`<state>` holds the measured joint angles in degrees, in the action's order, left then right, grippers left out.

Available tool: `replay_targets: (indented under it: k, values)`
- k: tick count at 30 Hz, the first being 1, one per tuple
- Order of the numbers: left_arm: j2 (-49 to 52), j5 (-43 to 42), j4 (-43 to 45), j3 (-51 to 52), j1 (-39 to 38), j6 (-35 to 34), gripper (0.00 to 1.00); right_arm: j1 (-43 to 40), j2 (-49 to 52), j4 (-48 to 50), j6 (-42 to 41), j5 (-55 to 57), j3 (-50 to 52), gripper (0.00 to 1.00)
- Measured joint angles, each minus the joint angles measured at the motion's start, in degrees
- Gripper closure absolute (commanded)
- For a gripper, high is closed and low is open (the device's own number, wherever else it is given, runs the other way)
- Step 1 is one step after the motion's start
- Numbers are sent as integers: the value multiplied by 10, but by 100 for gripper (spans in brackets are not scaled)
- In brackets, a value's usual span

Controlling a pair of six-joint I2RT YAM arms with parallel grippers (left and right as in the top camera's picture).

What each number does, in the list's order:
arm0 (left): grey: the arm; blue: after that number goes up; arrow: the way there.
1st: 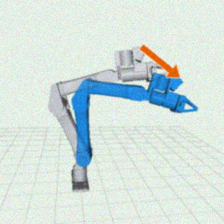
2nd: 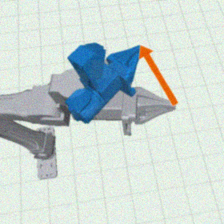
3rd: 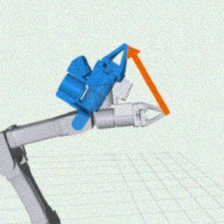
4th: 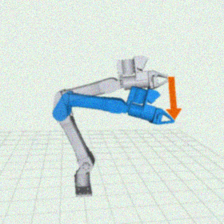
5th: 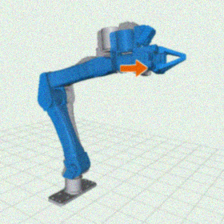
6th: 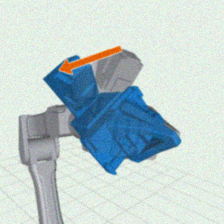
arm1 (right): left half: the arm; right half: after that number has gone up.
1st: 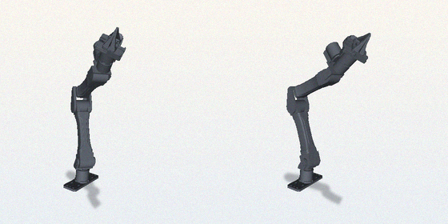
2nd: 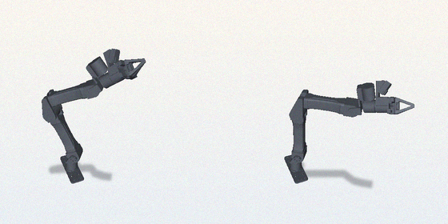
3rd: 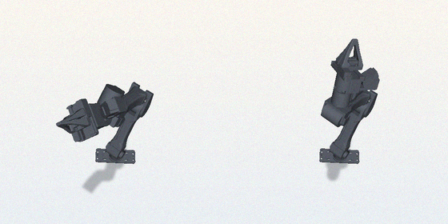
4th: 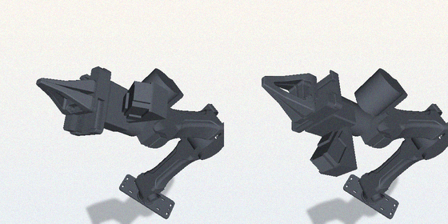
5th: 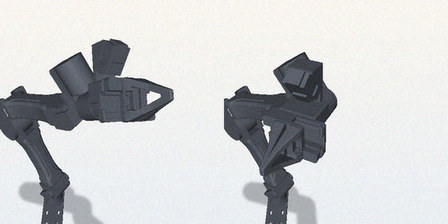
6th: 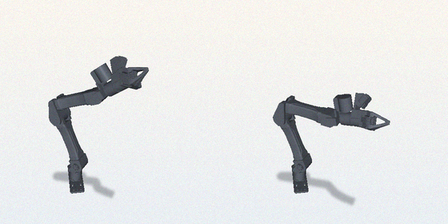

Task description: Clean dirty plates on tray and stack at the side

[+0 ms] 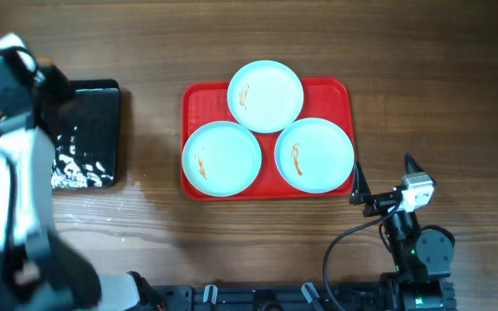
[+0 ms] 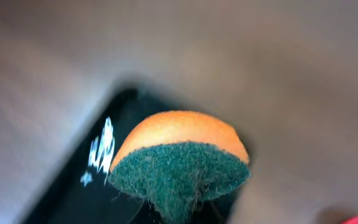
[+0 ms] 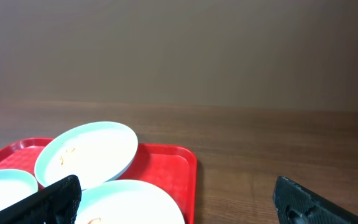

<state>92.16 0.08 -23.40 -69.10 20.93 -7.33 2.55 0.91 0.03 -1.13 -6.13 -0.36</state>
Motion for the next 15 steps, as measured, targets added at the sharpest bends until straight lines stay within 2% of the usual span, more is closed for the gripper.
replay_targets:
  k: [3,7,10,15]
  values:
    - [48,0,-20,18,1,0,96,0,0,0,0,0,0,0]
    - [17,0,-17,4,1,0,96,0,0,0,0,0,0,0]
    - [-48,0,13,-21,1,0,96,0,0,0,0,0,0,0]
    - [-212,-27,57,-62,1,0,96,0,0,0,0,0,0,0]
